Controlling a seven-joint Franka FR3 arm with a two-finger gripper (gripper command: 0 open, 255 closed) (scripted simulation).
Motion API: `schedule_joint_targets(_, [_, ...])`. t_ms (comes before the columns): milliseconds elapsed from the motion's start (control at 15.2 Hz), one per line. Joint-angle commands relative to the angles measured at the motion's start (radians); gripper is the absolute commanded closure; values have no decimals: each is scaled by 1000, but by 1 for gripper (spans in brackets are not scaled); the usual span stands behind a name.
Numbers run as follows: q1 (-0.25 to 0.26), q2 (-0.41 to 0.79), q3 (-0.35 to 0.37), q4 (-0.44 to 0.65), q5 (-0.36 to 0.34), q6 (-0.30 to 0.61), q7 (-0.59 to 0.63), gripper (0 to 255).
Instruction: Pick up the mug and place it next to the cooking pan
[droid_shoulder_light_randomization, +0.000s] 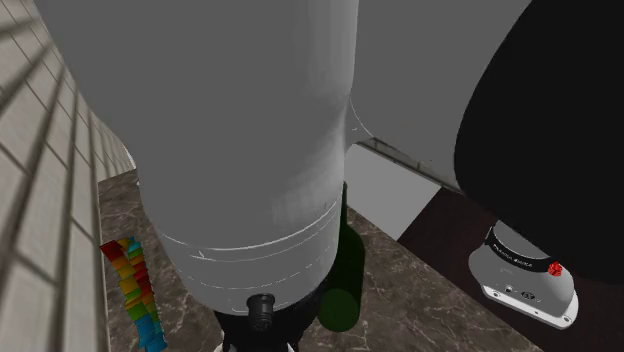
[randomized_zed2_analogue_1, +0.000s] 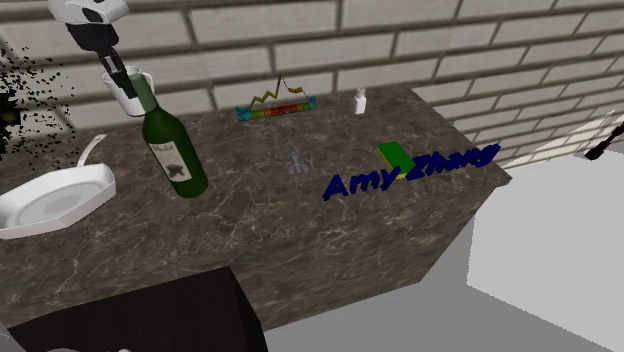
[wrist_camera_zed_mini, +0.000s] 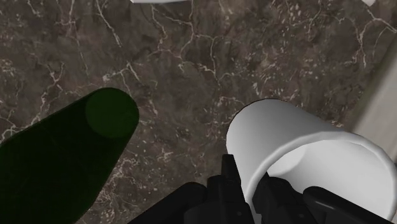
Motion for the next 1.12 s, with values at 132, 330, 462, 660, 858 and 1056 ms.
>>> schedule_joint_targets(132, [2, 8, 3, -45, -5, 51, 7, 255])
schedule_joint_targets(330, [3, 18, 4, -76, -13, 91, 12, 255])
schedule_joint_targets(462, [4, 26, 6, -96, -19, 117, 16, 255])
schedule_joint_targets(660, [6, 40, 7, -124, -29, 156, 24, 255])
schedule_joint_targets(858, [7, 57, 8, -150, -42, 195, 33, 255])
schedule_joint_targets(1056, [9, 76, 8, -173, -57, 233, 44, 255])
